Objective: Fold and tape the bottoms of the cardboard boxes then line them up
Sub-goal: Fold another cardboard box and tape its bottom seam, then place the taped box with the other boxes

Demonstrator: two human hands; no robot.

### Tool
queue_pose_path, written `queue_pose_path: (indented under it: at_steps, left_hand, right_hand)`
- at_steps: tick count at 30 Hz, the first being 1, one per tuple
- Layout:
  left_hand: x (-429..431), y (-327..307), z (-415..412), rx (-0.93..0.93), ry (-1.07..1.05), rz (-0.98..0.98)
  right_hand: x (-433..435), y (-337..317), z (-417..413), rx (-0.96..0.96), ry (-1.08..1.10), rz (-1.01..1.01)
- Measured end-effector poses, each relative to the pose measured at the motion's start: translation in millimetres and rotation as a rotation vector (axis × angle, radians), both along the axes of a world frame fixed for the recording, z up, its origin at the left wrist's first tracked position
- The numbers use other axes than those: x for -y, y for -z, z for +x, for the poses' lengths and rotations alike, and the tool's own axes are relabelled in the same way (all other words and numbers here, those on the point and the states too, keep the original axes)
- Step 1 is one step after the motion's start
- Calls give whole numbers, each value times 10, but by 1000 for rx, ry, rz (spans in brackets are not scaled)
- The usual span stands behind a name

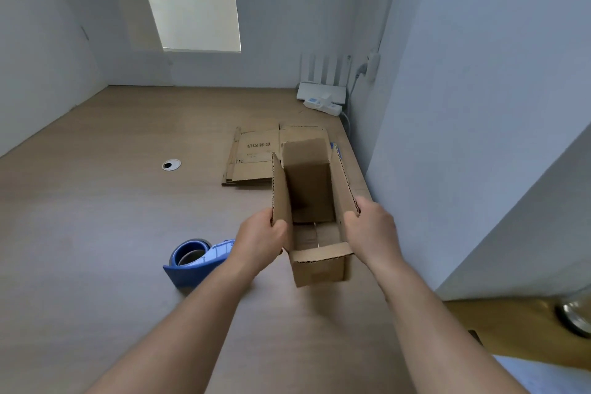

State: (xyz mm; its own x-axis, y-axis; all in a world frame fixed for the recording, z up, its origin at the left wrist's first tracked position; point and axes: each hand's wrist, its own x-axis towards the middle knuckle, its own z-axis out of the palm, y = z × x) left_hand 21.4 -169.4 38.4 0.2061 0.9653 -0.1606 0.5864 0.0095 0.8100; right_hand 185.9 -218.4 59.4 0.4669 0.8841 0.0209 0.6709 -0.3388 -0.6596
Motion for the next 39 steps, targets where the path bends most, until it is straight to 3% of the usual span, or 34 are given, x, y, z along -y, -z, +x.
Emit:
queue_pose_path:
  at_steps: [8, 13, 21, 30, 39]
  left_hand:
    - [476, -364, -83, -6, -269, 140]
    - [924, -524, -376, -19, -481, 207]
    - [1634, -599, -1051, -100, -774, 255]
    - [2298, -441, -1754, -129, -1002, 220]
    - [3134, -275, -3147, -113, -1247, 164]
  right_hand:
    - [108, -272, -81, 50, -244, 246]
    - [116, -277, -374, -54, -405, 359]
    - [284, -278, -1242, -228, -703, 276]
    - [640, -195, -2210, -181, -961, 208]
    - [1277, -87, -3780, -157, -1211, 110]
